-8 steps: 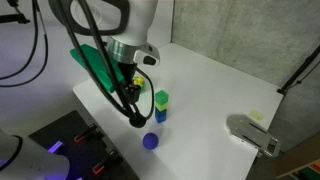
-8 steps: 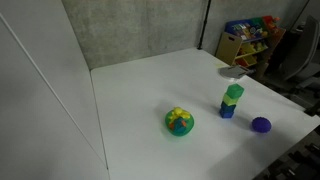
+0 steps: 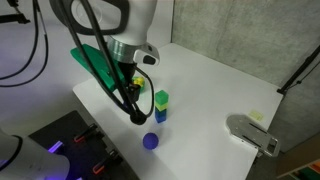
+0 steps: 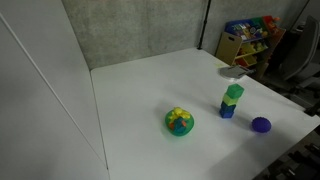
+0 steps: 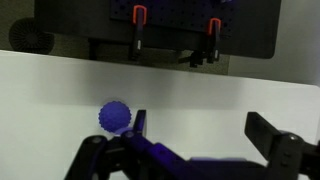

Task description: Remove the green toy from the green bowl and put it on the table

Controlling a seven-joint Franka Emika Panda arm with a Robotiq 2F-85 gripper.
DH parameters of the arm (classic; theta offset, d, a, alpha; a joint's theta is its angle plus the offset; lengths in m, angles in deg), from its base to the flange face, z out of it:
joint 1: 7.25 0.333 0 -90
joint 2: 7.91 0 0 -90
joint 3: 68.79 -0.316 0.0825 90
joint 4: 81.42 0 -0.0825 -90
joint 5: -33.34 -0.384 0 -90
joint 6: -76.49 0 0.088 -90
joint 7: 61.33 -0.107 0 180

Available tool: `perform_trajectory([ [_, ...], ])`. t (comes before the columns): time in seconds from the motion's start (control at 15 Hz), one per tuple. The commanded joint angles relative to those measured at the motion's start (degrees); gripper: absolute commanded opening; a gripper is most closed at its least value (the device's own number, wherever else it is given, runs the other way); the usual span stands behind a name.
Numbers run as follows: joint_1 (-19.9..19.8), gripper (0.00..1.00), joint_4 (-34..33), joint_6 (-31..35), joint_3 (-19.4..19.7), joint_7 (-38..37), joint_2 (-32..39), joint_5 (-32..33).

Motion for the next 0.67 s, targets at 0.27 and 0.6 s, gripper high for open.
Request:
perform_trajectory([
  [0.27,0.82,1.0,-3.92,2.87,-5.28,-2.21,5.49,-1.84],
  [0.6,2.79,1.0,-7.98,7.46,-8.83,-4.87,11.54,-5.49],
])
